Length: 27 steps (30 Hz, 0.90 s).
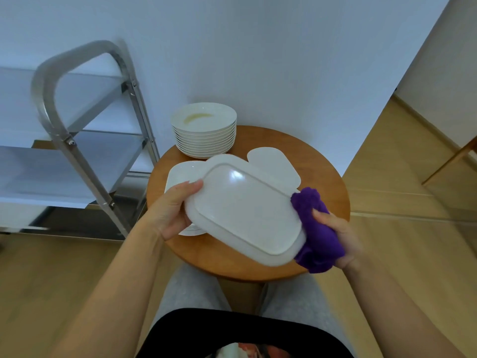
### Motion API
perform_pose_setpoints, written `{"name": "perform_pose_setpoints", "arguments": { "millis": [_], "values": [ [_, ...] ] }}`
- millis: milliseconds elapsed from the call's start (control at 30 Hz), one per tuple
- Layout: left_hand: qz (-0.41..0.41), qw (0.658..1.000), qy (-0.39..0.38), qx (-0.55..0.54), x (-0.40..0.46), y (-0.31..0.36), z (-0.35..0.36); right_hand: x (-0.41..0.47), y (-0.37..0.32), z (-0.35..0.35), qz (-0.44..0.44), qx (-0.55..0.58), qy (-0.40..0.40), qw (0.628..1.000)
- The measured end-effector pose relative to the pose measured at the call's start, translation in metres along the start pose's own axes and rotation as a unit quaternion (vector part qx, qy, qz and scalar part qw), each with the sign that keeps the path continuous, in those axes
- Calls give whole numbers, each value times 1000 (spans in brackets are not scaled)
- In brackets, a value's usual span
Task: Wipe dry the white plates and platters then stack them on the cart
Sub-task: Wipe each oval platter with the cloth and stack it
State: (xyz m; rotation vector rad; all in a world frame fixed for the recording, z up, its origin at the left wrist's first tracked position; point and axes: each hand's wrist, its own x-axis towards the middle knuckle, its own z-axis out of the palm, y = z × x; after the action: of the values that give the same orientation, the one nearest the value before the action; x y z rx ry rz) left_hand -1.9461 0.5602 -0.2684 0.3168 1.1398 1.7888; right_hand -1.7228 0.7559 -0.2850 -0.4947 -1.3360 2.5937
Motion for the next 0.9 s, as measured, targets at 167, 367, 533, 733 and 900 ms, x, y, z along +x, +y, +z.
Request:
{"name": "perform_pose_setpoints", "arguments": {
  "millis": [167, 367, 533, 733, 900],
  "values": [
    [-96, 995, 30, -9, 2, -2, 7, 0, -7, -1, 37, 5, 52, 998],
    [-40, 994, 4, -97, 1, -22, 25, 20, 10, 23, -106, -155, 315, 930],
    [49, 997, 44, 30, -3, -34, 52, 41, 23, 39, -91, -311, 397, 859],
    [83, 964, 168, 190, -4, -42, 71, 58, 45, 83, -163, -456, 293, 824],
    [57, 972, 184, 135, -8, -40, 66, 54, 52, 99, -219, -512, 188, 809]
  ]
}}
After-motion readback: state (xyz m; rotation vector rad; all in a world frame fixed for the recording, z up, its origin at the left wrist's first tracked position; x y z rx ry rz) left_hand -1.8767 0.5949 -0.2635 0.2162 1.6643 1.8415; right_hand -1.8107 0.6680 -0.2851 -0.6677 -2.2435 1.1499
